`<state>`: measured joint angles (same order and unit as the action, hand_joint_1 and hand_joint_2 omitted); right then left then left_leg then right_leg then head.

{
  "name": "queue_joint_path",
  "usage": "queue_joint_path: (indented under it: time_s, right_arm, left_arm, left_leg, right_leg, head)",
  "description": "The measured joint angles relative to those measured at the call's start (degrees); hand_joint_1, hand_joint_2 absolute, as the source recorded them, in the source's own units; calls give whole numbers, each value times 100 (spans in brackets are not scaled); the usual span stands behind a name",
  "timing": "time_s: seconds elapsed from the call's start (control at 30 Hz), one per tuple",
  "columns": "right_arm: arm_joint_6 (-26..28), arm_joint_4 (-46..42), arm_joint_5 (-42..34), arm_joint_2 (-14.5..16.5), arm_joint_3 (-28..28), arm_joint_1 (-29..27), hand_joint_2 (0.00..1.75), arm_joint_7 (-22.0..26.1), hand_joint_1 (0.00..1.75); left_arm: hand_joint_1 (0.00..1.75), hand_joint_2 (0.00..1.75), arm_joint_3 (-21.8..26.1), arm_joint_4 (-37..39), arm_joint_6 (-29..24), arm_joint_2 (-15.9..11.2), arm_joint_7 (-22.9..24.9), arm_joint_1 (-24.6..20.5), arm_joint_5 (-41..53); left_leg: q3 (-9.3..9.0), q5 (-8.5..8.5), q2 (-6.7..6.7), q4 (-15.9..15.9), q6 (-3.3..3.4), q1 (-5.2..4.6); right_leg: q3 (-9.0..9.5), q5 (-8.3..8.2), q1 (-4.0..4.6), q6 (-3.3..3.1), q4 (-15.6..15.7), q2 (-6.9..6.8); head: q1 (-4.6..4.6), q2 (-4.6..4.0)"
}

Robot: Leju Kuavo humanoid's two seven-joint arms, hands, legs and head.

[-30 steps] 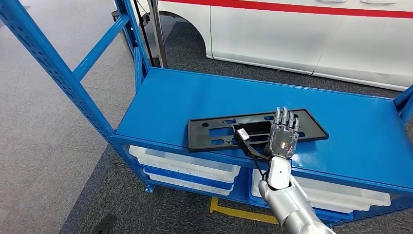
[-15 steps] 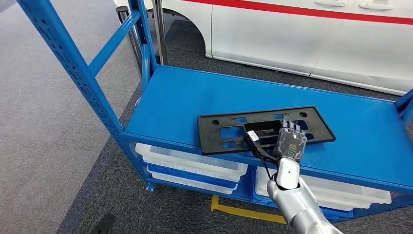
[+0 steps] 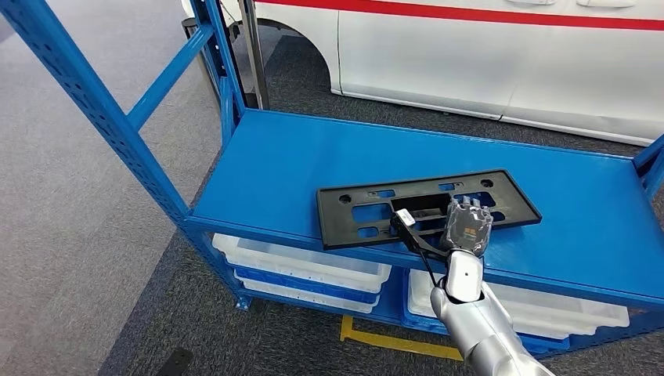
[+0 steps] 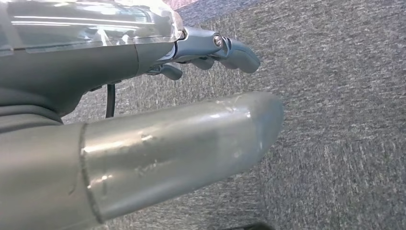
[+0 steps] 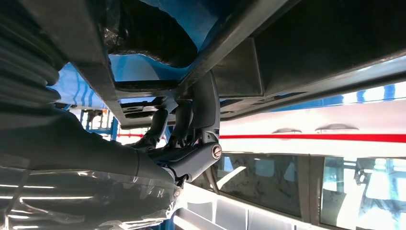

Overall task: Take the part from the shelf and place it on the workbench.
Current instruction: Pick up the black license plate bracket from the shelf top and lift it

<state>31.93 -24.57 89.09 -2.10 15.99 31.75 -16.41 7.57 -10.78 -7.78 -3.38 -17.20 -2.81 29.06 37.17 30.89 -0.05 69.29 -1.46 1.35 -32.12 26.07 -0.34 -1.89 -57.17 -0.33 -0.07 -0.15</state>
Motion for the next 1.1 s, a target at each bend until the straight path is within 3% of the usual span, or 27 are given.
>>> queue_joint_path:
  time_s: [0.07, 0.1, 0.2, 0.27, 0.3, 0.37, 0.4, 0.43, 0.47, 0.5, 0.53, 0.6, 0.7, 0.77, 0.83, 0.9, 0.93, 0.97, 1.0, 1.07, 1.1]
  right_arm:
    - [-3, 0, -2, -1, -14, 0, 175, 19, 175]
    - [-5, 0, -5, -3, -26, -1, 175, 29, 175]
    - [-10, 0, -30, -10, -69, -15, 175, 55, 175]
    - [-15, 1, -42, -20, -95, -26, 175, 64, 175]
    - [-18, 2, -45, -25, -107, -33, 175, 67, 175]
    - [-23, 3, -46, -32, -123, -59, 175, 74, 175]
    - [-23, 4, -46, -35, -128, -74, 175, 78, 175]
    - [-22, 4, -49, -38, -131, -87, 175, 87, 175]
    - [-19, 4, -60, -39, -136, -94, 175, 112, 175]
    - [-8, 4, -91, -38, -148, -95, 175, 172, 175]
    - [21, -1, -172, -37, -175, -94, 175, 297, 175]
    - [121, -52, -588, -3, -288, -110, 175, 859, 175]
    - [87, -495, -2001, 190, -604, -294, 175, 2308, 175]
    - [-215, -1099, -3083, 402, -742, -498, 175, 3059, 175]
    - [-669, -1968, -4080, 610, -698, -832, 175, 3409, 175]
    - [-1039, -3169, -5074, 731, -494, -1362, 175, 3486, 175]
    - [-1148, -3767, -5497, 762, -363, -1620, 175, 3481, 175]
    - [-1203, -4254, -5806, 784, -245, -1833, 175, 3476, 175]
    - [-1243, -4642, -5998, 798, -154, -2000, 175, 3471, 175]
    - [-1271, -5269, -6178, 807, -35, -2264, 175, 3469, 175]
    - [-1275, -5516, -6222, 807, 0, -2353, 175, 3476, 175]
  left_arm:
    - [0, 0, 4, 0, 0, 4, -6, 1, -5]
    - [0, 0, 7, 0, 0, 8, -11, 3, -8]
    - [0, 0, 12, 0, 4, 25, -28, 29, -12]
    - [0, 0, 15, 0, 7, 39, -36, 34, -13]
    - [0, 0, 19, 0, 7, 46, -38, 33, -13]
    - [0, 0, 34, 0, 7, 56, -41, 38, -13]
    - [0, 0, 46, 0, 7, 60, -42, 44, -13]
    - [0, 0, 59, 1, 7, 64, -42, 47, -13]
    - [0, 0, 73, 1, 7, 67, -42, 49, -13]
    - [0, 0, 86, 1, 7, 74, -42, 50, -13]
    - [0, 0, 98, 1, 7, 83, -42, 50, -13]
    - [0, 0, 126, 0, 4, 108, -49, 51, -21]
    - [0, 0, 219, 2, -15, 140, -67, 85, -62]
    - [0, 0, 297, 2, -28, 165, -73, 118, -92]
    - [0, 0, 381, 2, -46, 189, -84, 128, -121]
    - [0, 0, 496, 2, -72, 213, -97, 148, -138]
    - [0, 0, 549, 2, -85, 223, -100, 175, -143]
    - [0, 0, 595, 2, -94, 233, -101, 204, -145]
    - [0, 0, 631, 2, -99, 243, -101, 228, -146]
    - [0, 0, 689, 2, -104, 256, -101, 241, -141]
    - [0, 0, 711, 2, -106, 259, -101, 243, -138]
  left_leg:
    - [-374, -322, 0, -781, 0, 7]
    - [-496, -392, -4, -1034, 20, 1]
    - [-552, -402, -12, -1165, 129, -24]
    - [-553, -439, 6, -1198, 215, -16]
    - [-548, -456, 16, -1214, 256, -8]
    - [-523, -466, 28, -1217, 297, -15]
    - [-515, -468, 31, -1216, 301, -20]
    - [-513, -468, 31, -1215, 303, -24]
    - [-519, -466, 28, -1215, 301, -25]
    - [-533, -462, 23, -1214, 297, -25]
    - [-551, -455, 16, -1214, 287, -25]
    - [-567, -438, 5, -1210, 247, -36]
    - [-566, -433, 10, -1216, 136, -24]
    - [-544, -344, 22, -1130, 60, 4]
    - [-343, -31, 22, -672, 8, 18]
    - [28, 348, 20, 105, -29, 15]
    - [160, 424, 20, 379, -39, 15]
    - [194, 377, 21, 445, -37, 14]
    - [111, 215, 21, 266, -24, 13]
    - [-253, -195, 20, -510, 35, -1]
    - [-407, -318, 19, -855, 69, -18]
  right_leg:
    - [-13, 42, 0, 56, -69, 13]
    - [-28, 57, 7, 89, -99, 21]
    - [-56, 53, 18, 176, -114, 50]
    - [-102, 154, -2, 236, -227, 57]
    - [-198, 300, -10, 264, -441, 56]
    - [-536, 692, -23, 303, -1171, 52]
    - [-706, 828, -29, 315, -1529, 52]
    - [-802, 858, -34, 319, -1730, 51]
    - [-792, 771, -37, 315, -1709, 51]
    - [-660, 581, -39, 300, -1443, 51]
    - [-455, 357, -38, 274, -1028, 52]
    - [-107, 99, -8, 217, -317, 56]
    - [-30, 83, 48, 152, -117, 70]
    - [-15, 55, 36, 82, -73, 83]
    - [3, 39, 16, 13, -33, 71]
    - [-4, 57, 35, -29, -40, 28]
    - [-8, 67, 45, -40, -47, 12]
    - [-7, 78, 53, -45, -54, 8]
    - [-1, 91, 58, -42, -62, 10]
    - [12, 129, 68, -24, -88, 8]
    - [0, 144, 75, -8, -111, 9]
  head:
    - [0, 0]
    - [2, 0]
    - [8, 0]
    - [8, 0]
    - [8, 0]
    - [8, 0]
    - [8, 0]
    - [7, 0]
    - [7, 0]
    - [7, 0]
    - [8, 0]
    - [8, 0]
    - [7, 0]
    - [6, 0]
    - [2, 0]
    - [0, 0]
    - [0, 0]
    - [0, 0]
    - [0, 0]
    - [1, 0]
    - [1, 0]
